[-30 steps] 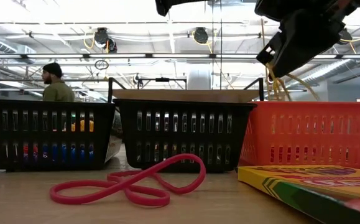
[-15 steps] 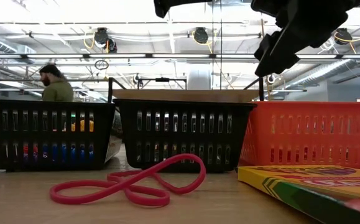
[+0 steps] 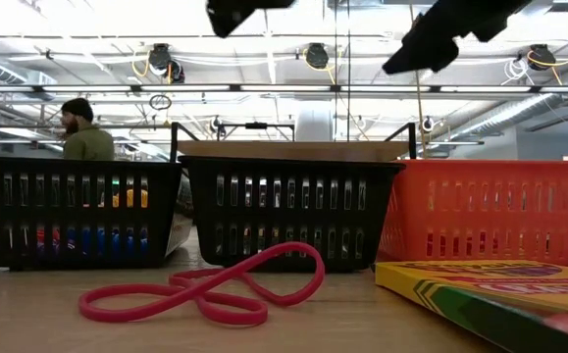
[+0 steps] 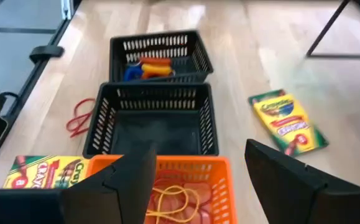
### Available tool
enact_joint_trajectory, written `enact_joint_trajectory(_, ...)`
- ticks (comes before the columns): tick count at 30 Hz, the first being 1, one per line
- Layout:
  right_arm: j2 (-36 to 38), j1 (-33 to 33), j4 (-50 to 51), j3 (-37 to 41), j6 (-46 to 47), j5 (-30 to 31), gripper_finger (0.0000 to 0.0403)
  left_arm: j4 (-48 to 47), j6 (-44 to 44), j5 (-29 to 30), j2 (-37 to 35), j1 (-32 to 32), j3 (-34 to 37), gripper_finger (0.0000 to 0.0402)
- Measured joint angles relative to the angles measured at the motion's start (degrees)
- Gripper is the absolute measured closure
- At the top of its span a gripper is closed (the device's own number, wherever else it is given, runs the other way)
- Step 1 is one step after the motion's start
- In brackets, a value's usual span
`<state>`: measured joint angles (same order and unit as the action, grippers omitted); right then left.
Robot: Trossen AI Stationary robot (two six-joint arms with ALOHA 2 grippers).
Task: Pick & Place Office Desk Supplies
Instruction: Put the red rubber band into the orange bin
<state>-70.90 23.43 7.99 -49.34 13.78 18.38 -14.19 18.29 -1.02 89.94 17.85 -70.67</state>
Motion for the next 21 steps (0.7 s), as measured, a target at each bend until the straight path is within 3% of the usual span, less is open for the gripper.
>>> enact_joint_trajectory(5,0.4,0.7,-0.8,0.0,-1.0,2.7,0.0177,-0.7,1.2,1.6,0.8,7.1,0.0,0.0163)
enact_joint_trajectory(10,0.3,0.7,-2.8,0.0,-1.5,2.7,0.0181,0.7,6.7,8.9,2.3,12.6,0.0,0.0163)
enact_joint_trajectory(21,0.4,0.7,-6.9,0.0,-2.4,2.6,0.0181,10.8,17.1,12.0,13.6,16.6,0.0,0.0163)
